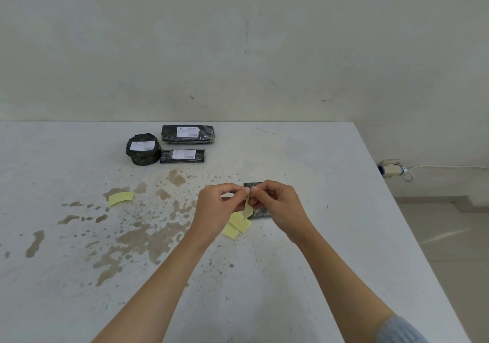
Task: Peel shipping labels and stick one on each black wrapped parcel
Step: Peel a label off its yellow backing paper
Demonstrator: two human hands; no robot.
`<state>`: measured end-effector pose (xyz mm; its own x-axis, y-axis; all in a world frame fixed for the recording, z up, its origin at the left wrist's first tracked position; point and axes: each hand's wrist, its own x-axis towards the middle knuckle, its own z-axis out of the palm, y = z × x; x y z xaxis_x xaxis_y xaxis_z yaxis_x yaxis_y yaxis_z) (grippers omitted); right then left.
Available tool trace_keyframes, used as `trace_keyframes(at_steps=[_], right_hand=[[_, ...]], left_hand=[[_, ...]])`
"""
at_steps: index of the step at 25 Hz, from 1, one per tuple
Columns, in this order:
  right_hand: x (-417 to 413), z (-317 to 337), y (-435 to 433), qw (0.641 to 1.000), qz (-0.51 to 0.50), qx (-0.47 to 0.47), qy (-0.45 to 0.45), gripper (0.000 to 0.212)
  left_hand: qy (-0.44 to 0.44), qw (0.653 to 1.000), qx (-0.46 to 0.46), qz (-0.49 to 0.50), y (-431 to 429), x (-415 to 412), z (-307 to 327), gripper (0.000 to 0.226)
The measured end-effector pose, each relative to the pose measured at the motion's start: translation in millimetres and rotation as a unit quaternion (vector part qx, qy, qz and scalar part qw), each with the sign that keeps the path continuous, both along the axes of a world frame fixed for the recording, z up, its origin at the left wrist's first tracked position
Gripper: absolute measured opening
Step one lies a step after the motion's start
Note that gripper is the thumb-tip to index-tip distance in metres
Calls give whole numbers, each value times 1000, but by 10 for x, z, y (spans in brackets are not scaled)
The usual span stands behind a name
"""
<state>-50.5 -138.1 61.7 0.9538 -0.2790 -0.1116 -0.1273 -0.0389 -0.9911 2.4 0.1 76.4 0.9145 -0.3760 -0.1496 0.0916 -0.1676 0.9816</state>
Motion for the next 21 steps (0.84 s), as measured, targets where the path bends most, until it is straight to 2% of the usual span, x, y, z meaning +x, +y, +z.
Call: trace_keyframes(at_steps=[8,21], right_hand=[[2,33,-10,999,5,37,9,17],[37,63,-9,1000,-5,20,18,11]], left_hand=[[-19,999,27,1,-21,19,-7,9],[-17,1000,16,-4,-24,37,12,10]])
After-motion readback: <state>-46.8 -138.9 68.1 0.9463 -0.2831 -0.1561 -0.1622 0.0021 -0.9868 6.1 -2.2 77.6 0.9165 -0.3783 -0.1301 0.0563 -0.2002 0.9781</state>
